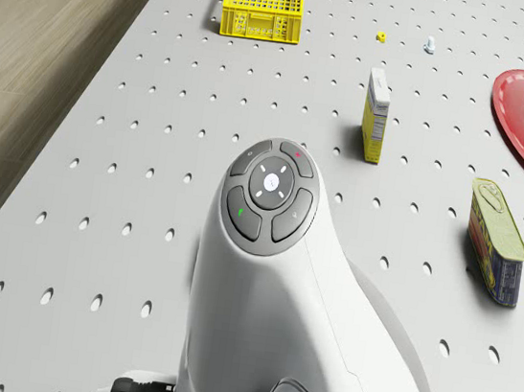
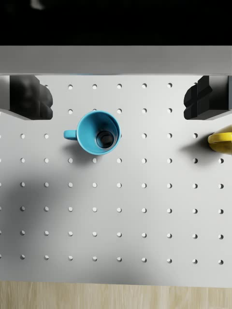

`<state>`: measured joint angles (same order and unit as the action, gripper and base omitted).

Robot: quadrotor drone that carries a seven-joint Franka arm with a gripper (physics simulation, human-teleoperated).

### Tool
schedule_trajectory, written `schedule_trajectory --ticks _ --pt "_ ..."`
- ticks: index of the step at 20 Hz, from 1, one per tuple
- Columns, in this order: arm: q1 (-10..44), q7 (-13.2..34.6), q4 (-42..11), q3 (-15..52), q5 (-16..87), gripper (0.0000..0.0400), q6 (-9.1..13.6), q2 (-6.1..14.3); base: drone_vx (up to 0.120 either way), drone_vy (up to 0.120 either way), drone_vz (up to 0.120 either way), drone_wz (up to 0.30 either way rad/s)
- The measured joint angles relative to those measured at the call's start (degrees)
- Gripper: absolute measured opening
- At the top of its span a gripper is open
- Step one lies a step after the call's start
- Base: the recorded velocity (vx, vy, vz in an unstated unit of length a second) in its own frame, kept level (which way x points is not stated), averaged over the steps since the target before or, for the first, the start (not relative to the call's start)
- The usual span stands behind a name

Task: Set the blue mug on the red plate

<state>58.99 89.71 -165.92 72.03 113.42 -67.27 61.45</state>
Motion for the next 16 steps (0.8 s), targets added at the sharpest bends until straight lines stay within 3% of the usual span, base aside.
schedule_trajectory --ticks 13,16 --pt "2.2 1.9 0.2 1.7 -1.8 0.0400 -3.0 4.1 -0.012 0.012 -0.120 0.000" --pt "2.6 2.2 0.3 2.0 -2.3 0.0400 -3.8 5.0 0.093 0.000 -0.120 0.000"
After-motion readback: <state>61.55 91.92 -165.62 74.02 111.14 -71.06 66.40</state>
